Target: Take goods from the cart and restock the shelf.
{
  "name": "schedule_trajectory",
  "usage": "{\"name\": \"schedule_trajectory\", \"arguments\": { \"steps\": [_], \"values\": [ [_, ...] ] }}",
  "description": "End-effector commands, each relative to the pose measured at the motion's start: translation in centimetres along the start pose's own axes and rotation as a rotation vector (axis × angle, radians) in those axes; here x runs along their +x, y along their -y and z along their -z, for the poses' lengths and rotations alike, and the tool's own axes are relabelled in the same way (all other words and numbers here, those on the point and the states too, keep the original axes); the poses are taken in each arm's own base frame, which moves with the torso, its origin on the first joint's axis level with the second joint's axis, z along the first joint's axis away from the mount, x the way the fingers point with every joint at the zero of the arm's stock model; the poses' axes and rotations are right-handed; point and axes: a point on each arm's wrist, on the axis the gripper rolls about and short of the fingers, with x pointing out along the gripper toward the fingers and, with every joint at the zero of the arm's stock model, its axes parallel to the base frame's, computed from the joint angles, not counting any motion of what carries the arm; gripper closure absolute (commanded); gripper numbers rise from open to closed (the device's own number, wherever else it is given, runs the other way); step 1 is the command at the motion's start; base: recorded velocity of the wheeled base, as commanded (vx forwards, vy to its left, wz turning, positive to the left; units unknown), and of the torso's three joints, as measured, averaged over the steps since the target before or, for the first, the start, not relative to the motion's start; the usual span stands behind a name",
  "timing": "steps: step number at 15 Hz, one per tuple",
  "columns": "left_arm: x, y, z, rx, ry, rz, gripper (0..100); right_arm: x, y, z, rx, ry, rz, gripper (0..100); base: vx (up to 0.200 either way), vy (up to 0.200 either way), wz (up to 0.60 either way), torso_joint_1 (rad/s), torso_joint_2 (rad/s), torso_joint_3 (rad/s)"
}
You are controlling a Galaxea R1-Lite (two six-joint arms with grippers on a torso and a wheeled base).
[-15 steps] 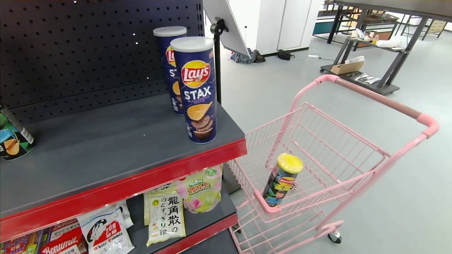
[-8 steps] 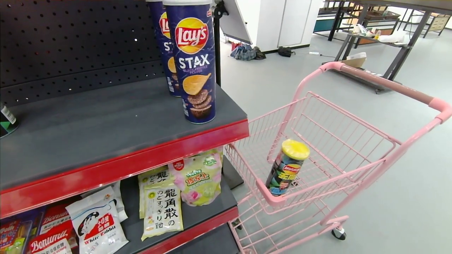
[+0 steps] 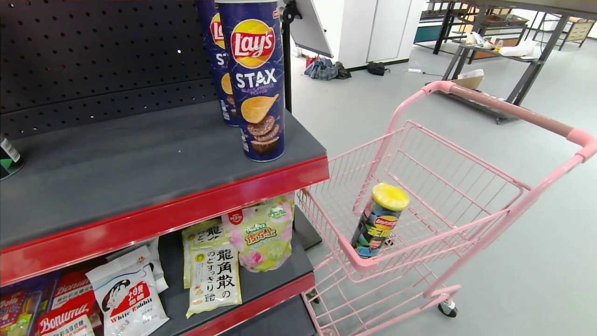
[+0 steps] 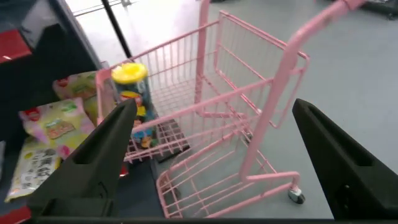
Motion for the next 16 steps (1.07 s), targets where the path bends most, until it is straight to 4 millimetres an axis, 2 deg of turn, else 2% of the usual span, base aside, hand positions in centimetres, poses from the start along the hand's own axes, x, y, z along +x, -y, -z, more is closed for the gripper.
{"name": "schedule_trajectory", "arguments": {
  "steps": [1, 2, 3, 4, 5, 8, 11, 14, 16],
  "values": [
    [0.0, 0.0, 0.0, 0.000, -0.001, 0.000, 0, 11.5, -1.9, -4.8, 0.014, -0.241, -0.232, 0, 0.000, 0.000, 0.00, 0.000, 0.00, 0.000],
    [0.0, 0.0, 0.0, 0.000, -0.001, 0.000, 0, 11.5, -1.9, -4.8, 0.014, -0.241, -0.232, 0, 0.000, 0.000, 0.00, 0.000, 0.00, 0.000],
    [0.0, 0.0, 0.0, 0.000, -0.001, 0.000, 0, 16.5, -2.3, -3.4, 0.045, -0.287, -0.254, 0, 0.000, 0.000, 0.00, 0.000, 0.00, 0.000],
    [0.0, 0.0, 0.0, 0.000, -0.001, 0.000, 0, 20.2, -2.6, -1.4, 0.052, -0.340, -0.292, 0, 0.000, 0.000, 0.00, 0.000, 0.00, 0.000],
    [0.0, 0.0, 0.0, 0.000, -0.001, 0.000, 0, 21.5, -2.7, -0.1, 0.053, -0.399, -0.297, 0, 0.000, 0.000, 0.00, 0.000, 0.00, 0.000],
    [0.0, 0.0, 0.0, 0.000, -0.001, 0.000, 0, 23.0, -3.9, 2.8, 0.046, -0.524, -0.339, 0, 0.000, 0.000, 0.00, 0.000, 0.00, 0.000],
    [0.0, 0.0, 0.0, 0.000, -0.001, 0.000, 0, 23.9, -5.3, 4.7, 0.027, -0.538, -0.398, 0, 0.000, 0.000, 0.00, 0.000, 0.00, 0.000],
    [0.0, 0.0, 0.0, 0.000, -0.001, 0.002, 0, 23.7, -6.4, 6.5, 0.010, -0.586, -0.437, 0, 0.000, 0.000, 0.00, 0.000, 0.00, 0.000],
    [0.0, 0.0, 0.0, 0.000, -0.001, 0.000, 0, 24.6, -6.9, 7.4, 0.006, -0.577, -0.446, 0, 0.000, 0.000, 0.00, 0.000, 0.00, 0.000]
  ]
}}
